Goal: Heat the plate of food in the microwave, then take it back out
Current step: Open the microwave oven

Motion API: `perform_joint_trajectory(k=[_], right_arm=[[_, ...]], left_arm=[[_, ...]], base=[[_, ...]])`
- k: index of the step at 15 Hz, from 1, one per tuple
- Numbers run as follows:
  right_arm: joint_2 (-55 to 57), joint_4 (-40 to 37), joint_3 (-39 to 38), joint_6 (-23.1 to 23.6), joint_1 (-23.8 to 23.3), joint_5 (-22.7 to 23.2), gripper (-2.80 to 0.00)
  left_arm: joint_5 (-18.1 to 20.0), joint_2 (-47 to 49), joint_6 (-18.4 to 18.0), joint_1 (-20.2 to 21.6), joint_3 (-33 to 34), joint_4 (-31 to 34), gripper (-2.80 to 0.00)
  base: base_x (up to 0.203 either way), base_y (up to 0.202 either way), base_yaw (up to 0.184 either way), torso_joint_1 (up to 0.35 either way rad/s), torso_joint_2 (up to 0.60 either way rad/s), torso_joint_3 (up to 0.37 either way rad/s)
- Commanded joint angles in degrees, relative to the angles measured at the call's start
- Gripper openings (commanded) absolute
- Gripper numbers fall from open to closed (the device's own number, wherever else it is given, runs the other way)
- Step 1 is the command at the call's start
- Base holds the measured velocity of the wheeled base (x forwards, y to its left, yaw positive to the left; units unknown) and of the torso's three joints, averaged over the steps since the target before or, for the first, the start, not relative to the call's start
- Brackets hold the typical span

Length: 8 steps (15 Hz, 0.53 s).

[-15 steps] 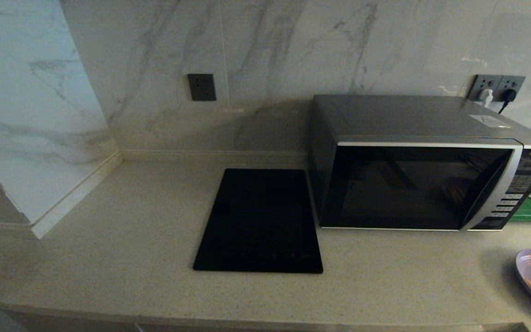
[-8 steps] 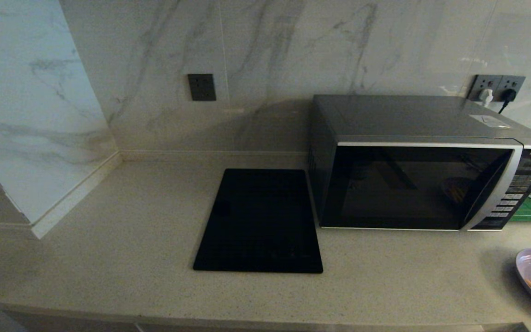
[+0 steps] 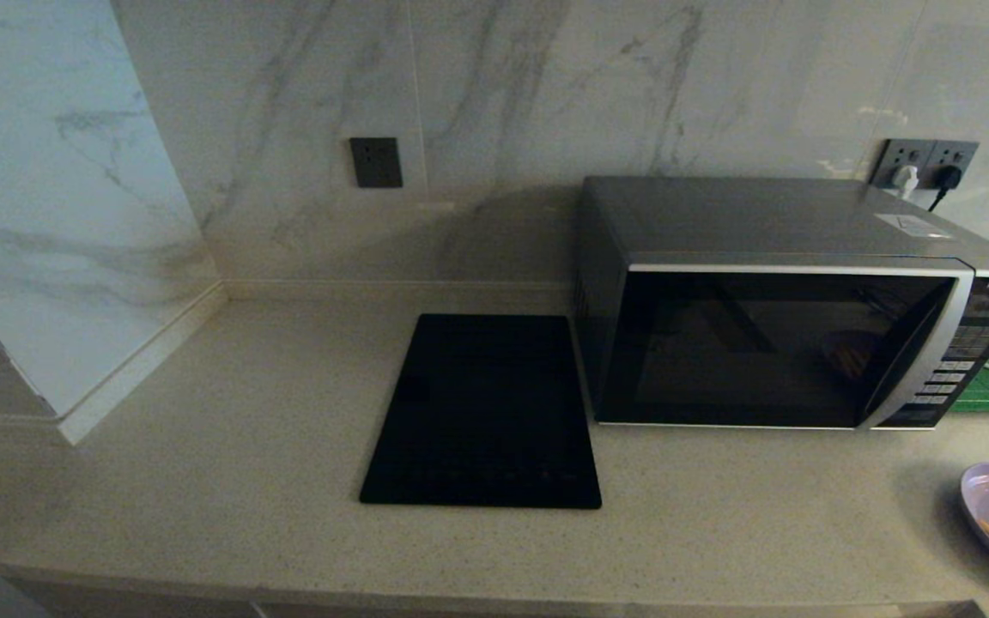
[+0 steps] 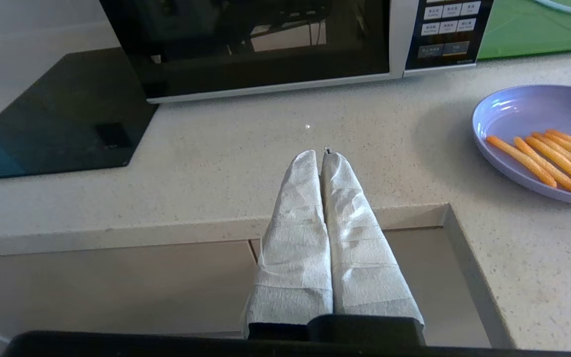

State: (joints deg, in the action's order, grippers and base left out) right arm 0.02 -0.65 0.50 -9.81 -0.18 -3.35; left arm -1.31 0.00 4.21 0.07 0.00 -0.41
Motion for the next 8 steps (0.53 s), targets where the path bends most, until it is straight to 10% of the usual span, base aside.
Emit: perform_joint_trajectory(k=[1, 8], right_arm=[[0.36, -1.23, 3.87, -0.35, 0.01, -0.29, -2.8], [20.2, -4.35, 25.49, -0.72, -0.35, -13.5, -2.8]], left_arm=[[-0.01, 0.06, 0.01, 0.01, 0.0, -0.02, -2.8], [-0.01, 0.0, 0.01, 0.01, 0.0, -0.02, -2.8]], base=[[0.0, 0.0, 0.0, 0.0, 0.0, 0.0], [0.0, 0.0, 0.0, 0.0, 0.0, 0.0]])
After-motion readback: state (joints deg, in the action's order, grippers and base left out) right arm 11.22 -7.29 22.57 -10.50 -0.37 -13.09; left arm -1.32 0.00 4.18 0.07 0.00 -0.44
